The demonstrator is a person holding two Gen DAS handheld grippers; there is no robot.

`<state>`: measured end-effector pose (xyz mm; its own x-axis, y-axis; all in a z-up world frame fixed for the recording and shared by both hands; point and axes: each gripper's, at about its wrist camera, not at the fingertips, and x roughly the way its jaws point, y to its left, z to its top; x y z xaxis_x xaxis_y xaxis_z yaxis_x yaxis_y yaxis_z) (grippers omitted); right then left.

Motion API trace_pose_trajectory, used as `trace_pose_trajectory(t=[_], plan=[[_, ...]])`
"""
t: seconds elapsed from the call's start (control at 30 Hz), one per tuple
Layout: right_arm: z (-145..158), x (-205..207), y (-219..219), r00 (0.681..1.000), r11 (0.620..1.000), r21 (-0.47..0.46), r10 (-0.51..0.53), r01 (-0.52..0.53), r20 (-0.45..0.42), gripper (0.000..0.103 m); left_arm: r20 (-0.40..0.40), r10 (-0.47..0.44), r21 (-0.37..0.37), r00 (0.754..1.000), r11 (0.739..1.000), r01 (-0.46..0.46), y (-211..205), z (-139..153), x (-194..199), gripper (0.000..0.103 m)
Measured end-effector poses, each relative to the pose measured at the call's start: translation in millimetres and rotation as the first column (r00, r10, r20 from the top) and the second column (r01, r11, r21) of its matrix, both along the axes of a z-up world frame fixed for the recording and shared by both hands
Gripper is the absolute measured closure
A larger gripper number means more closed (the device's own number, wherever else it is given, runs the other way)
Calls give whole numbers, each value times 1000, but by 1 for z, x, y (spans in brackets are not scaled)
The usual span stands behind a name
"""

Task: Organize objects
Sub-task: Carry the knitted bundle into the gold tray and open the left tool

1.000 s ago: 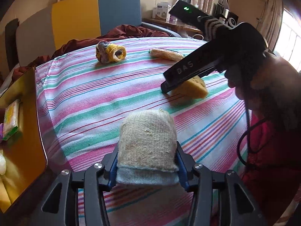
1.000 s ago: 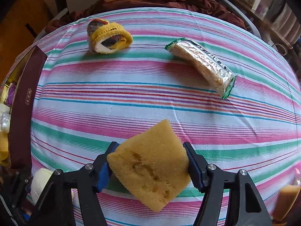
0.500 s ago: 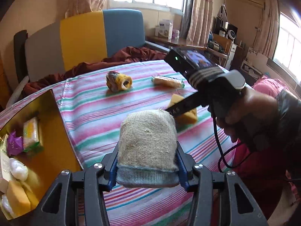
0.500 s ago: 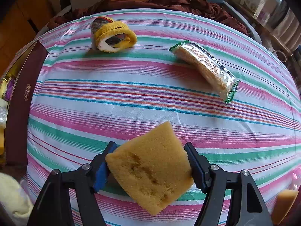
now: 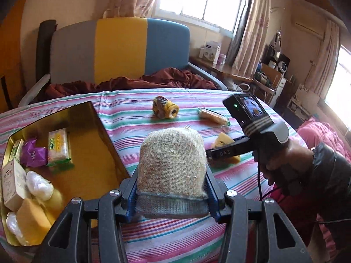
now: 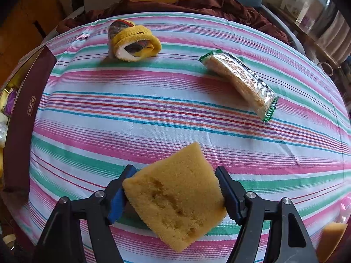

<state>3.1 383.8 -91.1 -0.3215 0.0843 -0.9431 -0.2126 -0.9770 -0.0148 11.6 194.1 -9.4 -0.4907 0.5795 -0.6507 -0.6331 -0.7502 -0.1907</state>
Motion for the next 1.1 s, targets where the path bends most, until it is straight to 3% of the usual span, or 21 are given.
trace_pose_trajectory(t=[0.2,0.43,0.67,0.73,0.9,0.97,1.1], plan=[[1,0,1,1000,1000,12,4,-4,-2,29,35,166,46,986,985,-167,-63,7,-28,52],[3,2,-3,1000,998,52,20,-20,-4,29,105,387,79,916,915,-396,-158,3,-56,52],[1,9,1,999,996,78,32,-32,-6,29,236,463,154,855,850,-503,-208,-12,-68,52],[1,9,2,999,996,79,34,-33,-6,29,261,436,168,861,858,-485,-203,-15,-70,52],[1,9,3,999,996,79,33,-33,-6,29,232,329,112,915,926,-361,-157,-21,-69,52],[-4,13,-3,999,996,79,33,-32,-7,29,236,307,51,922,944,-327,-139,-28,-72,52],[-4,13,-3,999,996,80,33,-32,-7,29,262,290,-17,920,955,-296,-124,-45,-78,52]])
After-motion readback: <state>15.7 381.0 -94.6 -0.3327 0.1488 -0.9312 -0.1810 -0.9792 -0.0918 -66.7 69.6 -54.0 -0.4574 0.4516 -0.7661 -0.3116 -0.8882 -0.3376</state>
